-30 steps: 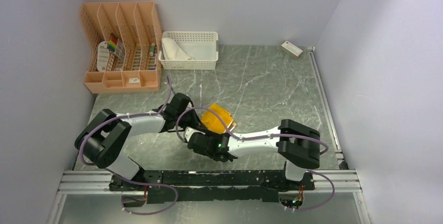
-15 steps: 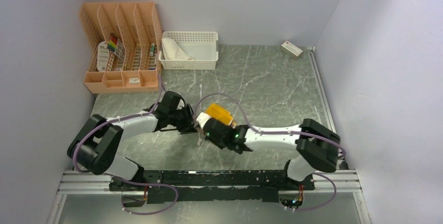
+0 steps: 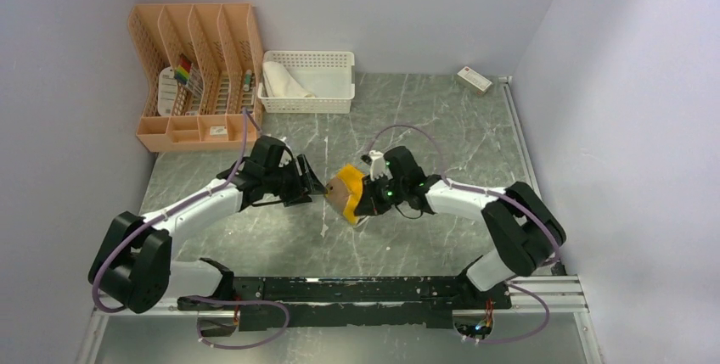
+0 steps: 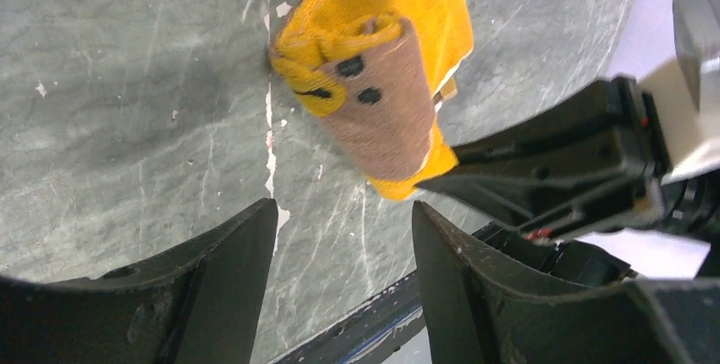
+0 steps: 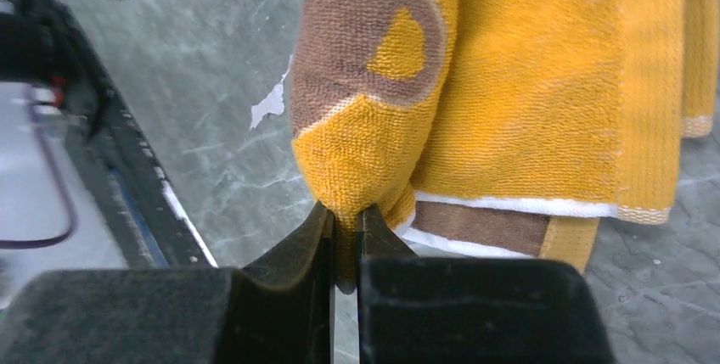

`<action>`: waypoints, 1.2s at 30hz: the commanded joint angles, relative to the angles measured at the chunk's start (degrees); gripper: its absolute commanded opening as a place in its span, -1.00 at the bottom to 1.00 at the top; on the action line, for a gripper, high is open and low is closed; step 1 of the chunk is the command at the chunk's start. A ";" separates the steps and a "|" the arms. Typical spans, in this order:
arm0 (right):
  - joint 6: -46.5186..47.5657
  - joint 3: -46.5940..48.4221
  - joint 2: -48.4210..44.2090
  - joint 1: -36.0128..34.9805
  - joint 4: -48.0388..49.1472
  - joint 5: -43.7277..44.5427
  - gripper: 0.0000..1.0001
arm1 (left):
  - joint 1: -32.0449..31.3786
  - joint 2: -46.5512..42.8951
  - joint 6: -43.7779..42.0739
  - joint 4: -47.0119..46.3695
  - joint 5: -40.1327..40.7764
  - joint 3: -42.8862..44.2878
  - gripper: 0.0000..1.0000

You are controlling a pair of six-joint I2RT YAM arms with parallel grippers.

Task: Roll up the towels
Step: Roll the towel at the center of the board.

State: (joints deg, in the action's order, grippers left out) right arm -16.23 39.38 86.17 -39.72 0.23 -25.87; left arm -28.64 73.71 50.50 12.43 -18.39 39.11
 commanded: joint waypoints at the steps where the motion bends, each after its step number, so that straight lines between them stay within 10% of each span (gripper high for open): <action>1: -9.31 -3.08 4.00 7.64 9.90 -20.05 -1.00 | -1.01 0.12 -0.61 -1.26 -0.21 -1.76 0.39; 31: -9.10 -2.46 10.60 9.68 7.96 -22.25 -1.00 | -5.22 19.51 6.78 -26.52 1.15 0.75 0.36; 36: -8.55 -1.50 10.46 9.67 6.62 -22.54 -1.00 | -6.38 24.01 6.73 -27.21 0.96 2.11 0.08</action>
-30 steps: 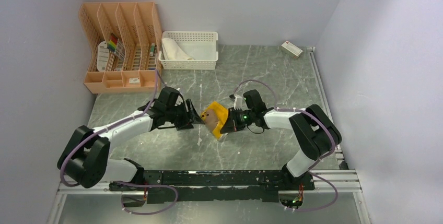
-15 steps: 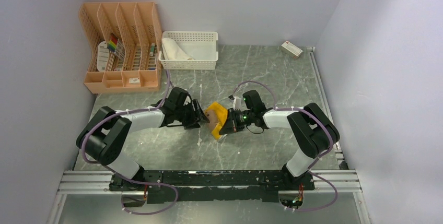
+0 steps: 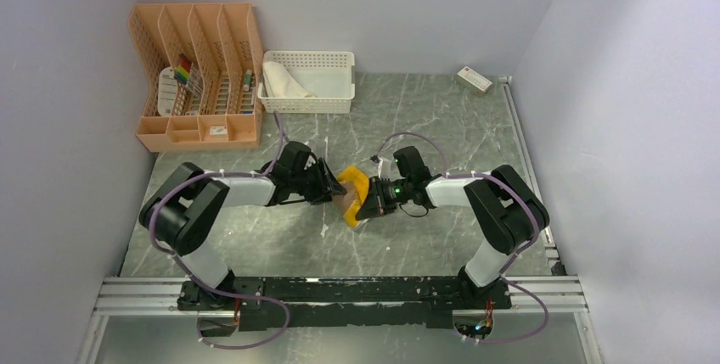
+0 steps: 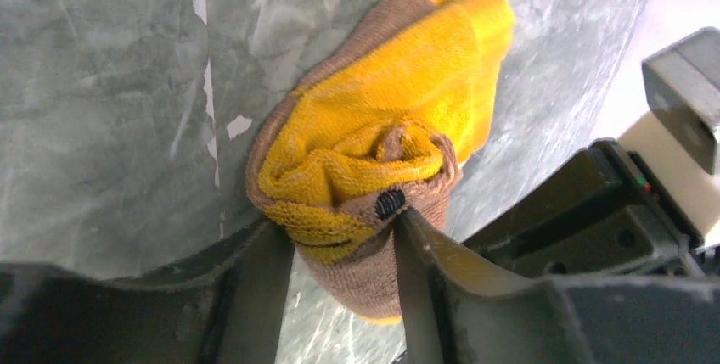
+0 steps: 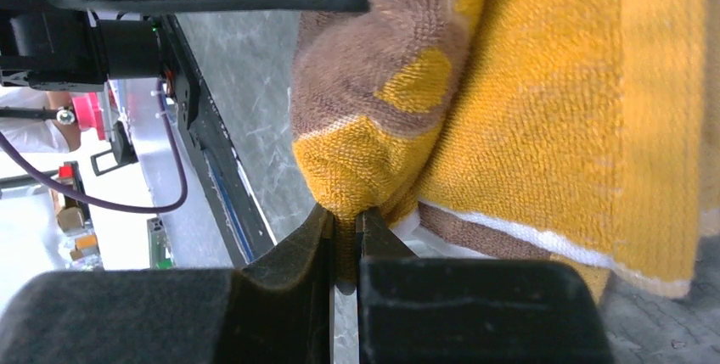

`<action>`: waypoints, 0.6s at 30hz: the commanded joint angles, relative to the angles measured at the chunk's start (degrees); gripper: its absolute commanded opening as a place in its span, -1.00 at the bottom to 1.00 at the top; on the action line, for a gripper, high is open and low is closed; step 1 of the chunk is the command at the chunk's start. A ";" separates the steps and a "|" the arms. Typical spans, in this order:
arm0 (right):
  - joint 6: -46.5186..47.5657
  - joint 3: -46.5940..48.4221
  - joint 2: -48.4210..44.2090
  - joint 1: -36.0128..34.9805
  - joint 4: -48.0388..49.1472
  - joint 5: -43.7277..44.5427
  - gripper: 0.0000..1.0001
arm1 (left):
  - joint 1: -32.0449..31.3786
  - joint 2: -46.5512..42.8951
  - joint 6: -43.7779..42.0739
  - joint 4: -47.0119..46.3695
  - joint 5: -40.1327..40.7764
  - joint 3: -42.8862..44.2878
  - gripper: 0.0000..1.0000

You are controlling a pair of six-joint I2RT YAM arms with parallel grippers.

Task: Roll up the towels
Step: Roll the towel at the center of the board.

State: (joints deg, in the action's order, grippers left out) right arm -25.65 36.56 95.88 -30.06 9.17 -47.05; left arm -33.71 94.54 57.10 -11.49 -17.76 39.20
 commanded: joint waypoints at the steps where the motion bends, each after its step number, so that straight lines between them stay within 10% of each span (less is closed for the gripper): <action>1: 1.18 1.67 0.50 0.05 -3.09 -1.33 -1.00 | -1.41 3.86 -0.05 -3.42 0.13 2.16 -0.15; 4: 4.09 4.06 -1.40 0.01 -9.05 2.85 -0.65 | -1.37 4.92 -0.59 -1.99 0.36 2.77 -0.85; 10: 13.65 12.40 -13.23 -5.05 -28.00 33.85 0.26 | -0.98 4.25 -2.54 7.89 3.32 6.30 -0.87; 18: 17.88 20.31 -13.01 -27.45 -35.54 66.95 0.32 | -0.99 5.06 -2.56 17.45 6.00 11.76 -0.87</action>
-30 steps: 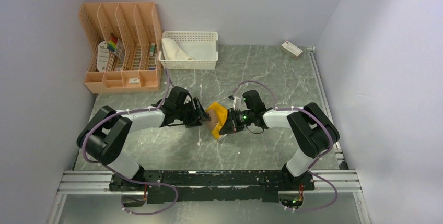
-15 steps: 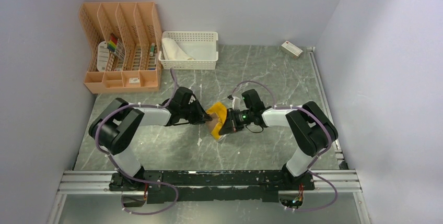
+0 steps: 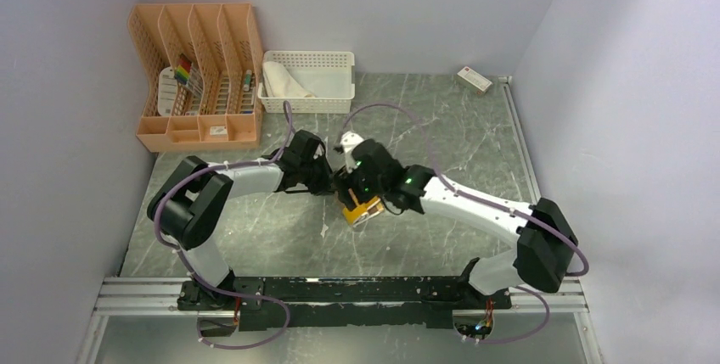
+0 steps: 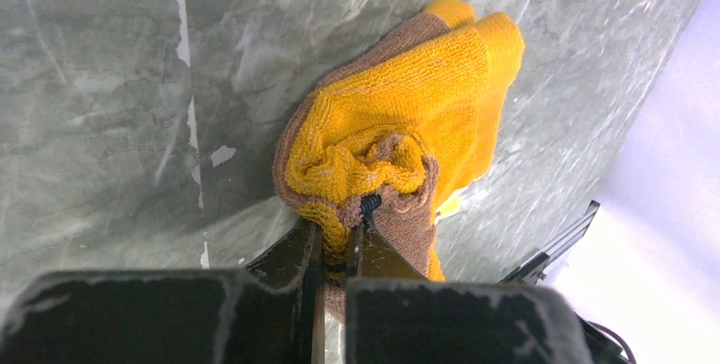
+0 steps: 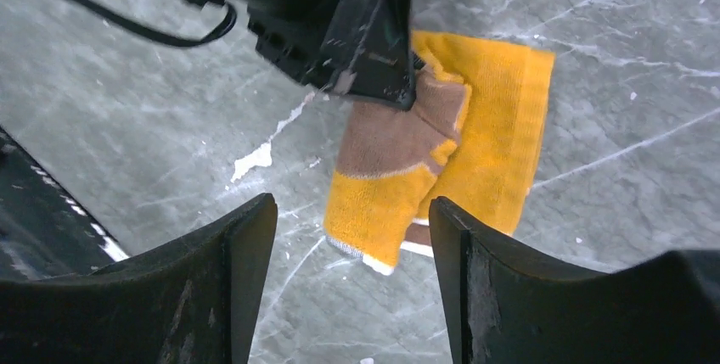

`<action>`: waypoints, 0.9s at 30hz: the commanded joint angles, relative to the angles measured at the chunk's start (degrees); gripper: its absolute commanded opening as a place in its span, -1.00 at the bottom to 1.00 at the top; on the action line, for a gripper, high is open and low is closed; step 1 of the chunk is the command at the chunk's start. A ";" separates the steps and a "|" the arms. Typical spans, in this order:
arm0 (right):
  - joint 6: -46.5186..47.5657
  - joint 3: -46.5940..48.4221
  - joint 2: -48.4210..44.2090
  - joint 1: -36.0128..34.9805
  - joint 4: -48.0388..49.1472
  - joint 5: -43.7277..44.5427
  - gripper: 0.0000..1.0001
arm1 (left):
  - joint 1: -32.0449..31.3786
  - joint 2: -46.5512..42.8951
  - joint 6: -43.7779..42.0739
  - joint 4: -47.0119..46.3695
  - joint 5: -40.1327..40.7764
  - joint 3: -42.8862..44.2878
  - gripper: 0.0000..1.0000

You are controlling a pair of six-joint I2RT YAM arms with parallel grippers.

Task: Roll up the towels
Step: Roll the towel at the center of the board.

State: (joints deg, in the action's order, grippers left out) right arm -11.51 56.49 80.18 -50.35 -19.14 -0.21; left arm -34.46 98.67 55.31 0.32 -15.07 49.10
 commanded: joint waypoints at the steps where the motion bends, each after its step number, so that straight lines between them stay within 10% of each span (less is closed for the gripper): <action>1: 3.85 0.47 3.91 -9.14 -7.31 22.30 0.32 | -0.24 0.91 -0.54 5.69 3.28 1.95 -0.87; 27: -1.38 4.97 23.67 -24.47 -6.52 43.49 0.26 | 0.87 0.65 1.28 6.01 2.33 0.56 -0.86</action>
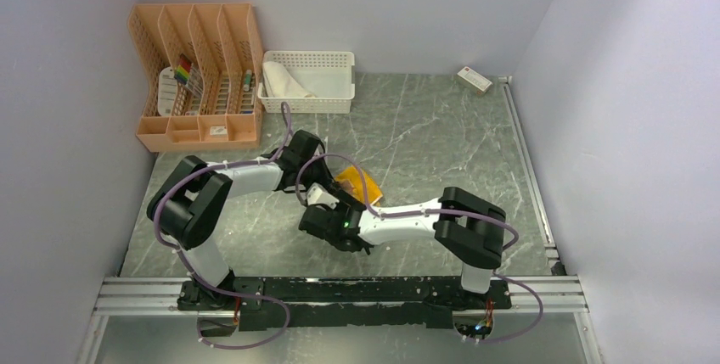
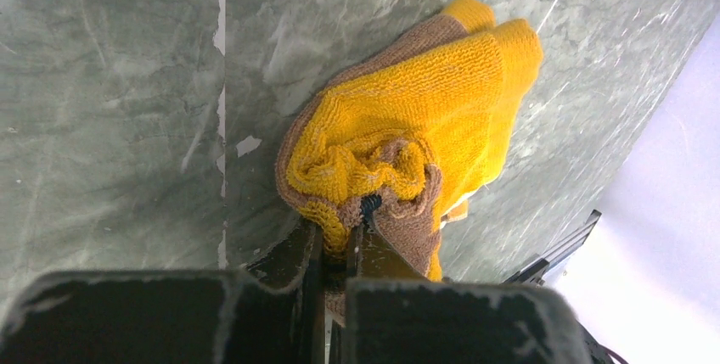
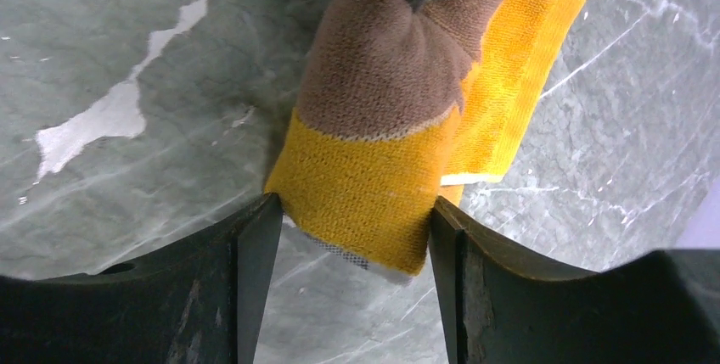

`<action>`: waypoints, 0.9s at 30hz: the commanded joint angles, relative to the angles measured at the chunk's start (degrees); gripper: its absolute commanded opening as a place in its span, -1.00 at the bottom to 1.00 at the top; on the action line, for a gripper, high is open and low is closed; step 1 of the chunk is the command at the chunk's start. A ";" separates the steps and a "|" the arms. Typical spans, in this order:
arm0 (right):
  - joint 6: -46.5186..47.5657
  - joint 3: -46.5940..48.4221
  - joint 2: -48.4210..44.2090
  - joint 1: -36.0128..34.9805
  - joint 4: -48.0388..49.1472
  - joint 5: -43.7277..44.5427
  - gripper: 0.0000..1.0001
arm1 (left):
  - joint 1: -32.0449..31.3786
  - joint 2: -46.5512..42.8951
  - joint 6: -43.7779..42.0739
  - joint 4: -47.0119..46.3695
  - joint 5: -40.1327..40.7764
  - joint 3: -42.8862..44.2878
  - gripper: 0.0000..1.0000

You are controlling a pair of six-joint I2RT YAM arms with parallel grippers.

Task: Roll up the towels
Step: Roll the towel at the center of the board.

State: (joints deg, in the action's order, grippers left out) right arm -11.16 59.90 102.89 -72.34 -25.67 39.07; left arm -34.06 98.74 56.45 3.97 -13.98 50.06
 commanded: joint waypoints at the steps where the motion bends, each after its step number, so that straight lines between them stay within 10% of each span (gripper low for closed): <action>1: -2.14 1.73 0.76 -2.78 0.23 4.11 0.26 | 0.49 0.64 0.09 2.32 1.20 -0.46 -0.86; 18: -15.55 13.32 12.45 -3.61 -10.61 13.00 0.37 | 0.73 0.68 -0.17 2.94 1.13 -0.17 -0.87; 23: -17.53 13.52 14.11 -3.54 -11.07 13.63 -0.75 | 0.99 0.67 -0.15 2.85 0.66 -0.30 -0.86; 27: -18.41 12.10 13.52 -2.88 -9.88 11.79 -0.73 | 1.19 0.54 -0.03 2.65 0.54 -0.61 -0.86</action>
State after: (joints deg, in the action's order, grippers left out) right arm -27.92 72.51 115.22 -76.18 -35.53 52.49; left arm -32.71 98.74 56.42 4.80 -14.39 50.06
